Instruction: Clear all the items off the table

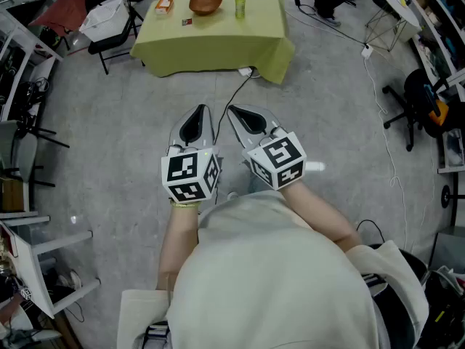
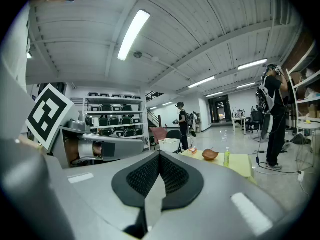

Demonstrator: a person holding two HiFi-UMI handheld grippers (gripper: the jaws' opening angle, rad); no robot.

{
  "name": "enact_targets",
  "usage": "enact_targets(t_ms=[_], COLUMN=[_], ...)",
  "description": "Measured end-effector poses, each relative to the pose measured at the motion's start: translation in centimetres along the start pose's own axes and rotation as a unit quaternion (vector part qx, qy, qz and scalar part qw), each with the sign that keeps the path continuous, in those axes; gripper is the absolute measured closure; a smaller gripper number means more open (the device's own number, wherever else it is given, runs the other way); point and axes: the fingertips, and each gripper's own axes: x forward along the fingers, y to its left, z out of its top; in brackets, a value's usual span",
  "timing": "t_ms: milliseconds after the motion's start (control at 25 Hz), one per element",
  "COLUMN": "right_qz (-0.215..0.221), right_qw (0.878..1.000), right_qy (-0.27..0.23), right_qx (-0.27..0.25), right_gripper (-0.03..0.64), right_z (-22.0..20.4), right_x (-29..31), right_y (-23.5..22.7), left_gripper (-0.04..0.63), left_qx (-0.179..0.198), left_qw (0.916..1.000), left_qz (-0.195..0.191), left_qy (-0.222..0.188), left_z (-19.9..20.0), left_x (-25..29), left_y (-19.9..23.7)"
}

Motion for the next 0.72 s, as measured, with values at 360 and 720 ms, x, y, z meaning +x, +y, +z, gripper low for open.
enact_targets(t_ms=[360,720], right_qz=[0.006,0.012], right_qw=[1.000,1.000], right_qy=[0.003,0.005], right_qx=[-0.007,-0.003], right_gripper=[0.620,0.620], right_z=[0.1,-0.1], right_x=[0.4,0.5], right_y=[0.3,1.5], left_gripper=[0.584,0.584], left_qx=[-0.009,-0.018], left_qw=[0.9999,0.9998], left_qz=[0.005,0.003], left_qy=[-0.002,0.000], left_z=[-0.1,-0.5], left_x=[-0.1,-0.6], left_y=[0.7,1.5])
